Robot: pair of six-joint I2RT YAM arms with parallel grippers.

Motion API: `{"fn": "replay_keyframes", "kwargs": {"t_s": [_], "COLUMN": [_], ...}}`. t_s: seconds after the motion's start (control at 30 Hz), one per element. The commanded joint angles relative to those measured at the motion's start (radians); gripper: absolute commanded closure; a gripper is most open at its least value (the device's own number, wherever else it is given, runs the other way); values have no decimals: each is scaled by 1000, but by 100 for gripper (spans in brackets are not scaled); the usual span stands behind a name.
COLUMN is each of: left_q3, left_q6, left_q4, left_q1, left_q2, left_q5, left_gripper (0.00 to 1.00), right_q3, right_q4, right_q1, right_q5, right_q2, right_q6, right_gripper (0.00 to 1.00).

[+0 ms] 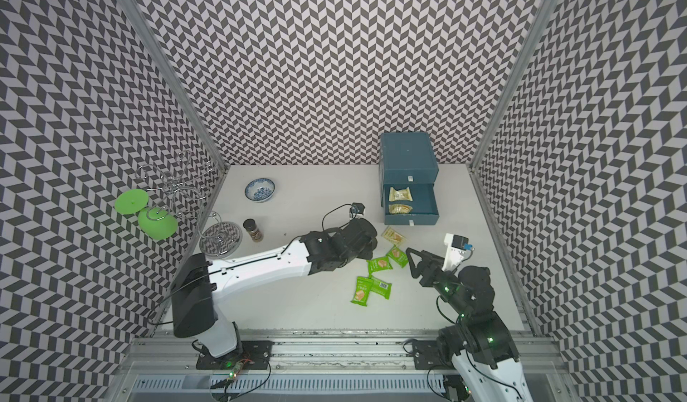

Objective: Place the cookies into the drawer by color
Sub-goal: Pick up the cookie at the center of the board, then place the cookie in the drawer.

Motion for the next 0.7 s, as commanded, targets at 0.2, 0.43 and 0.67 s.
{"fn": "replay_keyframes", "kwargs": {"t_s": [0.2,0.43,0.67], "left_q3": [86,288,536], "left_q6": [201,289,347], "left_q4": [212,320,312], "left_q1": [18,34,42], "left_q2": [-42,144,375], "left_q5": [-48,17,44], "left_gripper": [56,56,56], "right_q3": [42,45,51], "right_q4": [1,-29,-55], "right_q1": [5,5,5], "right_q5": [42,57,50], "right_q2": [-47,-78,-91], "right_q6": [14,24,28], "right_gripper": [31,31,31]}}
